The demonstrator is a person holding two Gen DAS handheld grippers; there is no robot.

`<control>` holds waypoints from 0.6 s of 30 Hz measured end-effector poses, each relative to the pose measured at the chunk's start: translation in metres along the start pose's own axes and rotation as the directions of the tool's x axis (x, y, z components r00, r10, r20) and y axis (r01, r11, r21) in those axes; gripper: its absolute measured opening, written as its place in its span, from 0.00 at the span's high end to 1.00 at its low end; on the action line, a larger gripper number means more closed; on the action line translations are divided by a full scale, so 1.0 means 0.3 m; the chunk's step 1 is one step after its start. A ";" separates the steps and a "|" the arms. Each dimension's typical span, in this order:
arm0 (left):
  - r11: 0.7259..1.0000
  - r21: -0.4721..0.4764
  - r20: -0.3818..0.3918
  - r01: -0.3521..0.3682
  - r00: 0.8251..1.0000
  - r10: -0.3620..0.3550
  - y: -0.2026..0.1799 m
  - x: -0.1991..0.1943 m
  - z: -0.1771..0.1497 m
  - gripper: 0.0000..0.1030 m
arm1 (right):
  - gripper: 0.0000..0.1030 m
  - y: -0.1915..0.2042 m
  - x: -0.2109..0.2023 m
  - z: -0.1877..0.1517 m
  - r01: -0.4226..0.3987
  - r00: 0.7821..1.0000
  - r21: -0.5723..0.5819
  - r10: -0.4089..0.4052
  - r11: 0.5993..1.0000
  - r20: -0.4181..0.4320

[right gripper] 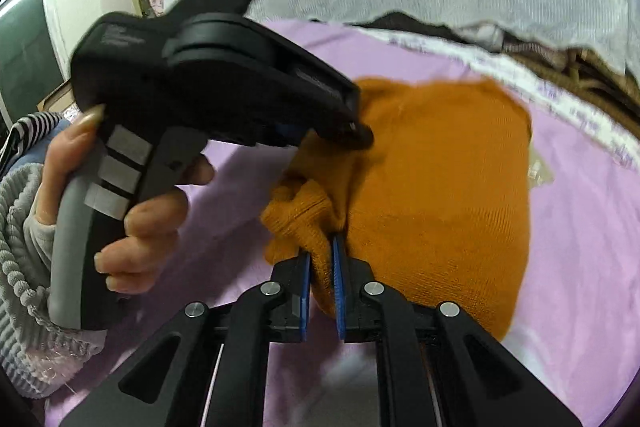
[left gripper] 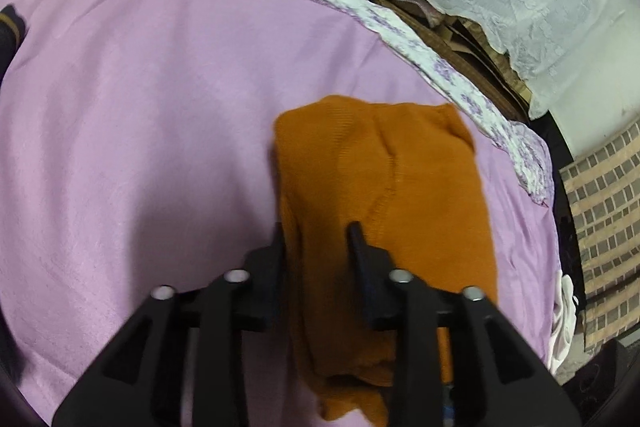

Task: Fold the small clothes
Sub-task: 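Open the left tool to release the folded side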

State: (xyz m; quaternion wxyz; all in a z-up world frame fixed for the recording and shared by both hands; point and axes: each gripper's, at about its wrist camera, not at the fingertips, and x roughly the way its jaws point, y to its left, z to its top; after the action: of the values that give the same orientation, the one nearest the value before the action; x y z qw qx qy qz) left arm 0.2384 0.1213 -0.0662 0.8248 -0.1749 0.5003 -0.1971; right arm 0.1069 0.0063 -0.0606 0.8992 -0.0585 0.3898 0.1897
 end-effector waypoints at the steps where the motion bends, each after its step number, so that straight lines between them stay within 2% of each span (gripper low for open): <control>1: 1.000 -0.008 0.011 -0.006 1.000 0.006 0.012 0.001 -0.005 0.52 | 0.89 -0.009 -0.001 -0.003 -0.010 1.000 0.011 0.010 1.000 -0.001; 5: 0.999 -0.046 0.018 0.020 1.000 -0.019 0.032 -0.015 -0.010 0.52 | 0.88 -0.008 -0.016 -0.014 -0.017 1.000 0.009 0.017 1.000 -0.006; 7: 0.999 -0.047 0.037 -0.007 0.999 0.008 0.023 -0.051 -0.014 0.54 | 0.85 -0.016 -0.044 -0.018 -0.041 0.999 0.013 0.041 0.999 -0.002; 10: 0.999 -0.007 0.091 -0.045 0.995 0.046 -0.010 -0.126 -0.027 0.54 | 0.82 -0.066 -0.130 -0.016 -0.134 0.991 0.058 0.133 0.989 0.024; 12: 0.999 0.016 0.126 -0.036 0.991 0.034 -0.037 -0.175 -0.035 0.54 | 0.80 -0.119 -0.169 0.004 -0.161 0.986 0.097 0.157 0.982 0.050; 14: 0.998 0.053 0.140 -0.017 0.990 0.009 -0.081 -0.206 -0.048 0.53 | 0.80 -0.211 -0.197 0.031 -0.168 0.984 0.162 0.155 0.972 0.091; 16: 0.995 0.099 0.131 -0.007 0.991 -0.006 -0.129 -0.202 -0.072 0.50 | 0.80 -0.292 -0.206 0.054 -0.134 0.988 0.240 0.110 0.962 0.108; 18: 0.988 0.150 0.103 -0.026 0.995 0.010 -0.175 -0.164 -0.109 0.46 | 0.81 -0.361 -0.188 0.076 -0.132 0.989 0.309 0.102 0.942 0.110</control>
State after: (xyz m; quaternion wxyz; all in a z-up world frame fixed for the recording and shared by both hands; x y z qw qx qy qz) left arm 0.1805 0.0979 -0.0178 0.8618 -0.1171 0.4428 -0.2178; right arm 0.1291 -0.1045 -0.0086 0.9012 0.1180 0.3758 0.1806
